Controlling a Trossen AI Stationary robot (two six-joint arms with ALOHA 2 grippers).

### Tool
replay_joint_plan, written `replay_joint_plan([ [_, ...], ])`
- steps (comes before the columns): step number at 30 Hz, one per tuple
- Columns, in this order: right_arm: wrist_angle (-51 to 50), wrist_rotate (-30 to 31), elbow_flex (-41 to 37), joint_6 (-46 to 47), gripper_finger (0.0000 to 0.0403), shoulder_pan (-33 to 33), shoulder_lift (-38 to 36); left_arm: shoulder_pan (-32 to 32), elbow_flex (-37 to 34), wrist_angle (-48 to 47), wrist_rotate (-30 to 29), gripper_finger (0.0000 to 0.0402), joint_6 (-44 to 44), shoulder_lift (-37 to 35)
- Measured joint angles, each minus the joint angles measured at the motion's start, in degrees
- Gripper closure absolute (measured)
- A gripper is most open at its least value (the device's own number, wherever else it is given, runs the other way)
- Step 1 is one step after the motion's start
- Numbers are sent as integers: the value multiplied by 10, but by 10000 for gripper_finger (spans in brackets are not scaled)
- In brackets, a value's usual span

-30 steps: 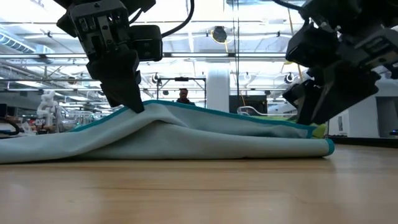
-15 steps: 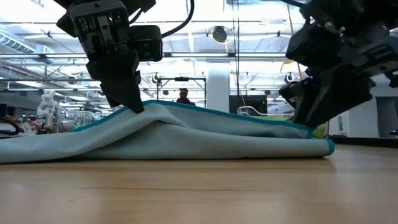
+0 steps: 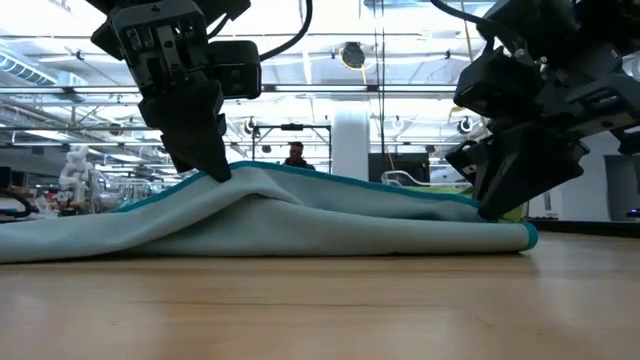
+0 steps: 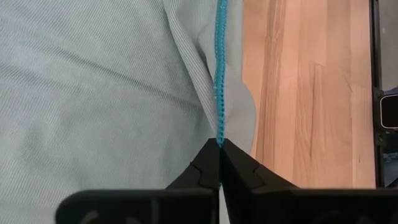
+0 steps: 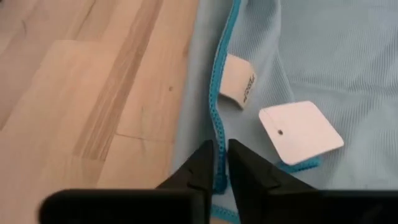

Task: Sort microfiber towel by color & place in baskets
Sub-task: Fold the blue towel

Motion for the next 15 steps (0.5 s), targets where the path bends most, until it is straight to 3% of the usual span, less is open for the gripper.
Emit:
replay_joint_plan([
  [3, -6, 1, 0, 15, 396, 0, 0, 0, 0, -1, 0, 391, -2, 0],
  [9, -19, -8, 0, 61, 400, 0, -15, 0, 0, -4, 0, 378, -64, -2],
  [15, -77, -7, 1, 101, 401, 10, -55, -15, 0, -36, -25, 295, -203, -49],
])
